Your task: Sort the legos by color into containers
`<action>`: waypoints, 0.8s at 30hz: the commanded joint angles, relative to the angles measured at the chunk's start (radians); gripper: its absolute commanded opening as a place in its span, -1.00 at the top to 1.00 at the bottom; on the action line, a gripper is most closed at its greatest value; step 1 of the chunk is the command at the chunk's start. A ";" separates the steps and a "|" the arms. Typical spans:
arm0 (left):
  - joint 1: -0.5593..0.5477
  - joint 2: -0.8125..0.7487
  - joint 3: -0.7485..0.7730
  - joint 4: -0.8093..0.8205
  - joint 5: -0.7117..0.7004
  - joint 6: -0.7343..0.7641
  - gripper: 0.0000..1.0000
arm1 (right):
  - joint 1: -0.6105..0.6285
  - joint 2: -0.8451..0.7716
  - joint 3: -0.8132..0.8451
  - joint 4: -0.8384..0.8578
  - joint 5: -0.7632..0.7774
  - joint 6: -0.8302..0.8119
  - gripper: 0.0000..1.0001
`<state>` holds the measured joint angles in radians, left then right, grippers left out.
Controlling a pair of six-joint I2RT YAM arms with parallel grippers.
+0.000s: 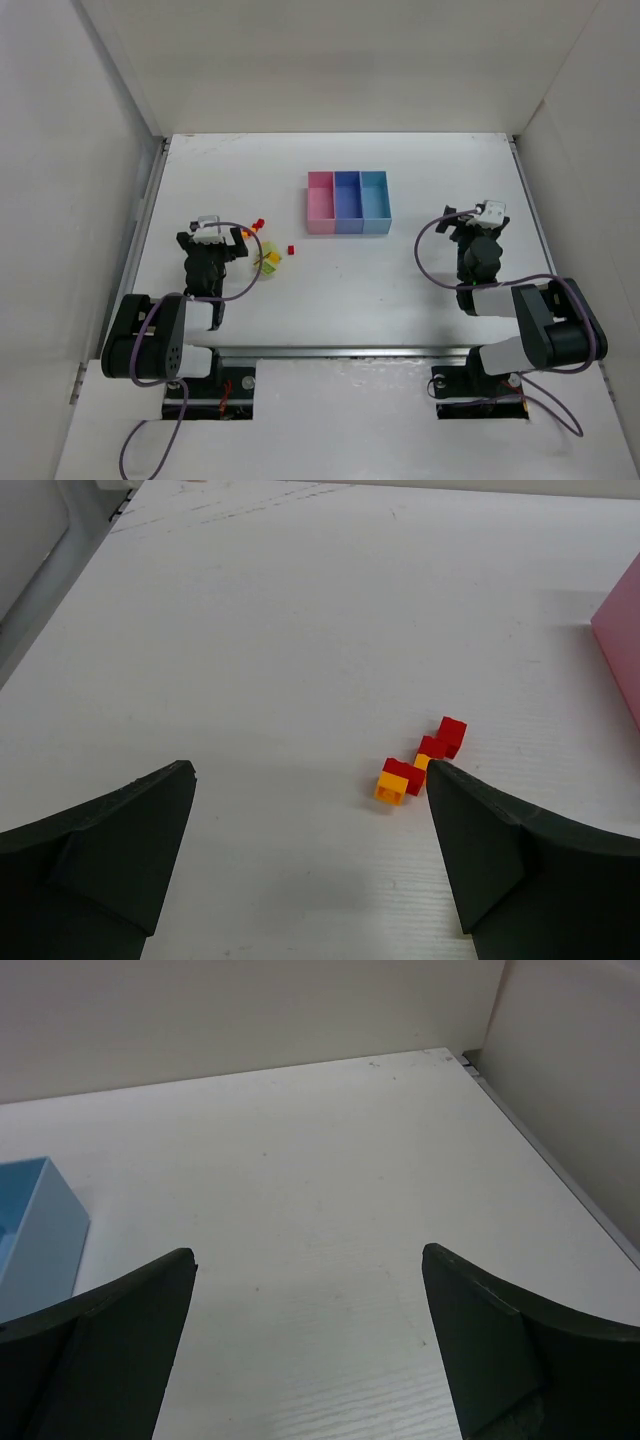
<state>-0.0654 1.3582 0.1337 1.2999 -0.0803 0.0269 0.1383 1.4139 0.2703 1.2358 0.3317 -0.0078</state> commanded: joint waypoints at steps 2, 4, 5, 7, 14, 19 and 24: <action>-0.004 -0.008 0.012 0.197 -0.006 -0.010 -1.00 | 0.004 -0.012 0.018 0.060 -0.005 -0.004 -1.00; -0.004 -0.008 0.021 0.197 -0.006 -0.010 -1.00 | 0.004 -0.012 0.018 0.060 -0.005 -0.004 -1.00; -0.004 0.002 0.021 0.197 -0.006 0.001 -1.00 | 0.004 -0.012 0.018 0.060 -0.005 -0.004 -1.00; -0.004 0.002 0.008 0.237 0.024 0.016 -1.00 | 0.004 -0.012 0.018 0.060 -0.005 -0.004 -1.00; -0.026 -0.319 0.077 -0.160 0.182 0.159 -1.00 | 0.112 -0.203 0.279 -0.469 0.142 -0.070 -1.00; -0.065 -0.441 0.516 -0.874 0.256 0.504 -1.00 | 0.205 -0.205 0.605 -0.873 0.081 -0.196 -1.00; -0.074 -0.305 0.829 -1.304 0.192 0.600 -1.00 | 0.445 -0.106 0.865 -1.156 0.296 -0.276 -1.00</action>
<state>-0.1299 0.9878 0.8654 0.4095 0.1192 0.4870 0.4606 1.2675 1.0679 0.3355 0.4881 -0.1917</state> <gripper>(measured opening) 0.997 0.999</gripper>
